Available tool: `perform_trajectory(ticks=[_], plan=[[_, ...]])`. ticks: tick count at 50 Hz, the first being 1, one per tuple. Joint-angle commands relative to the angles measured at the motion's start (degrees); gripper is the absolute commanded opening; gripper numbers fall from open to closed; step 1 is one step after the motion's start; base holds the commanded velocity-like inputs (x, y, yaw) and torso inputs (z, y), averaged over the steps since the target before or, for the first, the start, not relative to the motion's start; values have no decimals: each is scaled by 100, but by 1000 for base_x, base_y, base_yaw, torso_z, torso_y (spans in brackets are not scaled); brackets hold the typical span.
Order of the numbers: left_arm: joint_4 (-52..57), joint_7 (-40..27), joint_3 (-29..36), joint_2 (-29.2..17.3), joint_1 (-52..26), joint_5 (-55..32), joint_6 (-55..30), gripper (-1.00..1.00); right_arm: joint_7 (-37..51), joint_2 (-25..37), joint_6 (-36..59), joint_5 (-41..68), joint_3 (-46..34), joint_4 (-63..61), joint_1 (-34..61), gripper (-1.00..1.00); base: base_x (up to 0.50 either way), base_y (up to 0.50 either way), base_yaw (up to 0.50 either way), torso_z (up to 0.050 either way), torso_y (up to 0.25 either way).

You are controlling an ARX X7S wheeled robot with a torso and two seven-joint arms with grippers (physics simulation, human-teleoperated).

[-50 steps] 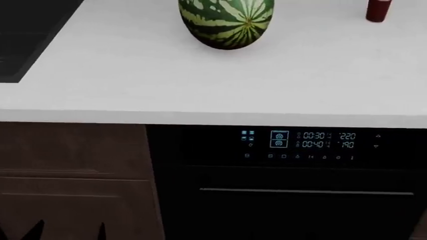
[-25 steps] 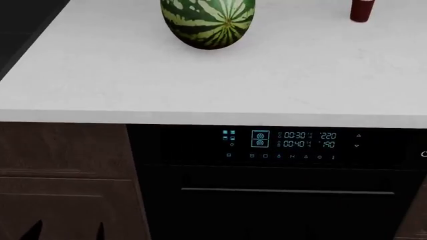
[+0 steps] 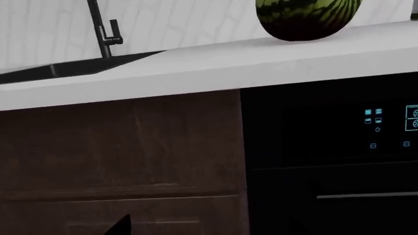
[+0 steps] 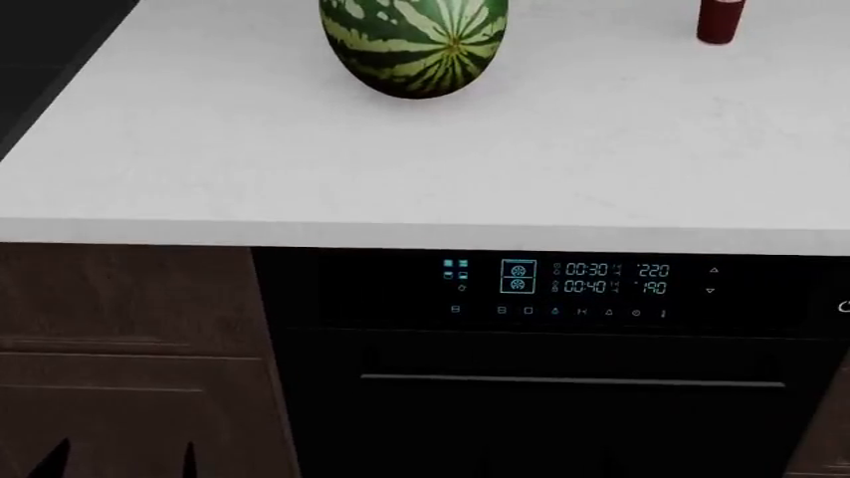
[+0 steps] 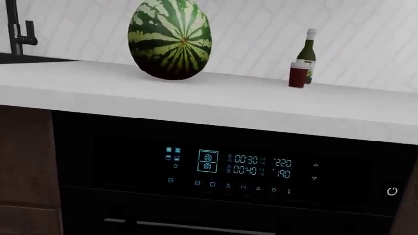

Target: Open the dishwasher door

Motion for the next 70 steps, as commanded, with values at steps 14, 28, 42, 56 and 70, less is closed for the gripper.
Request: perform_trajectory(ticks=[14, 28, 42, 56, 70], plan=[[-15, 92, -44, 36, -11, -124, 51, 100, -102, -32, 19, 104, 94, 12, 6, 100, 0, 0, 0, -21, 0], [60, 18, 70, -73, 3, -219, 63, 100, -5, 72, 118, 188, -11, -125, 34, 100, 0, 0, 0, -50, 0], [36, -67, 194, -157, -1, -277, 81, 100, 93, 147, 46, 295, -56, -41, 26, 100, 0, 0, 0, -50, 0], [26, -128, 242, -210, -25, -415, 46, 100, 169, 223, 92, 361, -120, -35, 28, 100, 0, 0, 0, -22, 0], [35, -204, 286, -274, -50, -488, 34, 100, 293, 258, -5, 582, 1, -70, 17, 100, 371, 333, 0, 0, 0]])
